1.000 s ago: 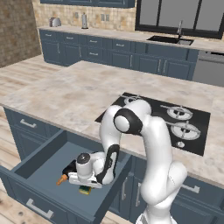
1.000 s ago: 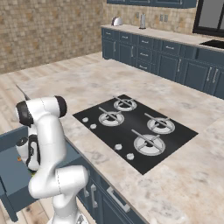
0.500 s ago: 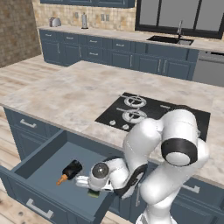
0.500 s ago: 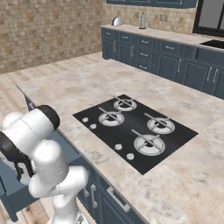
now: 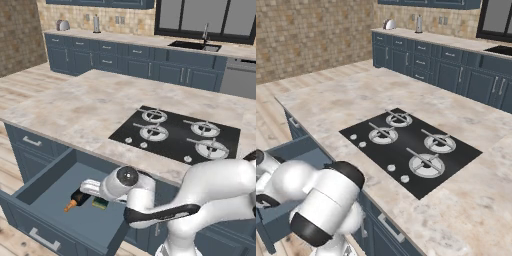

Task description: Restock the sink supplies by placing the sponge and soap dispenser on the counter and next to the sink. Make sure the soap dispenser is upright.

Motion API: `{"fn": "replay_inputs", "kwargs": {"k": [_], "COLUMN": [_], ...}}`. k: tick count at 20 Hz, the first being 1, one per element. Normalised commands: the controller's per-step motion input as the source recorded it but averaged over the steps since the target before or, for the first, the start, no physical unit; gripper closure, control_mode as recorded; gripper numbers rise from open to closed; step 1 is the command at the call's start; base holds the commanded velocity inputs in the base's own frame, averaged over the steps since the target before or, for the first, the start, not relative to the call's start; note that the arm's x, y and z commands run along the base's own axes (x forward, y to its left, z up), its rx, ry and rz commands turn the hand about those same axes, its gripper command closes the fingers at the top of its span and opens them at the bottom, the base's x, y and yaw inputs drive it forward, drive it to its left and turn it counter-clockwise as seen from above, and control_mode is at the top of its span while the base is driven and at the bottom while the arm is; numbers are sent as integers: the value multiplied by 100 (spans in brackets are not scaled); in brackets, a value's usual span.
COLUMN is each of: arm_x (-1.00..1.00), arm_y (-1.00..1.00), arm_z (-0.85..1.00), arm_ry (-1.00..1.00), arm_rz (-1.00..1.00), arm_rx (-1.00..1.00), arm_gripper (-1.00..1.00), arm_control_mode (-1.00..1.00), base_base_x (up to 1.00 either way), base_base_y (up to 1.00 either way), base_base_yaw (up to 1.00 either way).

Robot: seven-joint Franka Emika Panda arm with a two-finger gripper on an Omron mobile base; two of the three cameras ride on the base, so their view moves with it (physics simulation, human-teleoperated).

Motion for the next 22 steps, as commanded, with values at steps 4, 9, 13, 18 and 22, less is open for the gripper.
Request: {"fn": "replay_inputs", "kwargs": {"k": [4,9,13,18,22], "arm_x": [-34,-47,-70,-71,-64], "arm_y": [0,-3,-34,-73,-91], "arm_z": [100,100,98,79,39], "arm_ry": [4,8,5,3,2], "arm_rz": [-6,-7,-4,-1,0], "arm_rx": [5,1,0,0,0], "arm_gripper": [100,100,100,100,100], "arm_control_mode": [-100,-100,-100,-100,-100], "base_base_x": [0,0,0,0,0], "base_base_y": [0,0,0,0,0], "base_base_yaw": [0,0,0,0,0]}}
